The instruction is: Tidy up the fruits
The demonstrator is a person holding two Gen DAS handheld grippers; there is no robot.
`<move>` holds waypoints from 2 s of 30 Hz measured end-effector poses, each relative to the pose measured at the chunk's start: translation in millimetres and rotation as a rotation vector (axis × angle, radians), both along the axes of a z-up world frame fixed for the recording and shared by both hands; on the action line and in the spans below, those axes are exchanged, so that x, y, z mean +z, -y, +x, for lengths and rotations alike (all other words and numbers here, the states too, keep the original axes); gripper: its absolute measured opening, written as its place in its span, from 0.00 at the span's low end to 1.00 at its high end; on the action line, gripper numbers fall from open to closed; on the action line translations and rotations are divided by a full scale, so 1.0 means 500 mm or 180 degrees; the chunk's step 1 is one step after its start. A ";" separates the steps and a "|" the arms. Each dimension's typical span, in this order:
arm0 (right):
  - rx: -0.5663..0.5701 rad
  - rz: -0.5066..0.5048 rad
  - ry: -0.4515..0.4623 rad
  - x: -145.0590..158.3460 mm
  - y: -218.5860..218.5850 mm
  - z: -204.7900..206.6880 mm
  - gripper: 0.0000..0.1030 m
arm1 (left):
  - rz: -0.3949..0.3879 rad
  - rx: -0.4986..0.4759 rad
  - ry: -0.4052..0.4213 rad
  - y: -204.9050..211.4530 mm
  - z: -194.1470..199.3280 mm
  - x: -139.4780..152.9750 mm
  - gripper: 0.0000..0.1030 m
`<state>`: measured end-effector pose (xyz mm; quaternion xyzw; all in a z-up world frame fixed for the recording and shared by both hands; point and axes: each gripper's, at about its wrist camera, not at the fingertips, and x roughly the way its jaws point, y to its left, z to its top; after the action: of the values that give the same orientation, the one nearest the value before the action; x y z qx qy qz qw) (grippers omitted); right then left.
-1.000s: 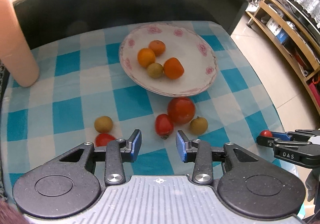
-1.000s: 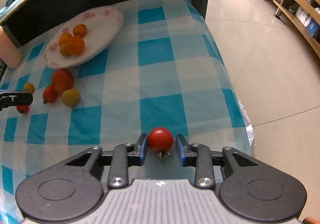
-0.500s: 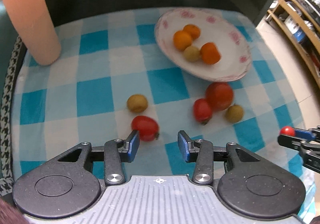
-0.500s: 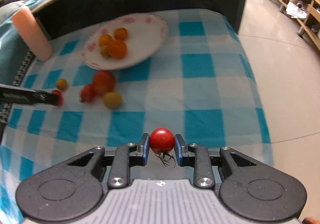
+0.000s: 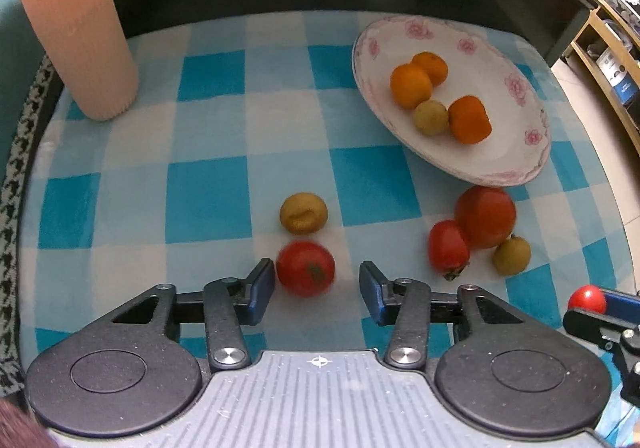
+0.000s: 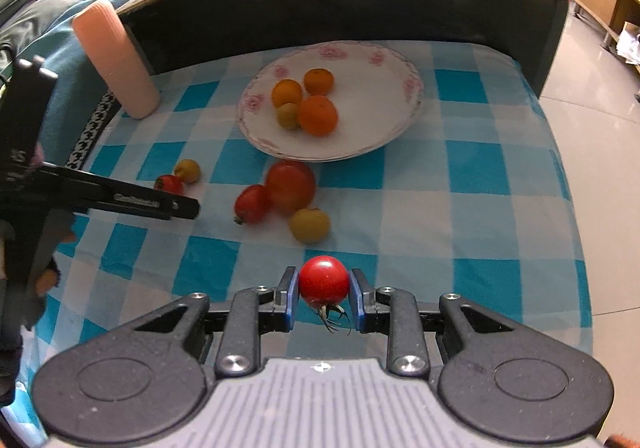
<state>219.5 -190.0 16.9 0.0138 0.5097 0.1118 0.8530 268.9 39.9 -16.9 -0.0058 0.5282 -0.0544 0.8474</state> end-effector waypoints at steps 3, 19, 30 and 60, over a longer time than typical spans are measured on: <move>0.0020 0.0000 -0.0010 -0.003 -0.006 0.003 0.39 | -0.0024 0.0054 -0.0012 -0.006 0.002 -0.002 0.51; 0.0041 0.0017 -0.0021 -0.002 -0.009 0.002 0.39 | 0.0017 -0.0003 -0.0064 0.001 -0.016 -0.006 0.53; 0.0101 0.0007 -0.0023 -0.007 -0.028 0.010 0.39 | 0.0130 -0.0006 0.0003 0.012 -0.017 -0.009 0.41; -0.0268 0.0010 0.0319 0.028 -0.001 0.174 0.39 | -0.0231 -0.0205 0.0360 0.106 0.061 0.083 0.41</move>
<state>306.6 -189.4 30.9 0.0310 0.4651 0.0772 0.8813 299.3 -13.2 24.7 -0.0164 0.4770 -0.1010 0.8729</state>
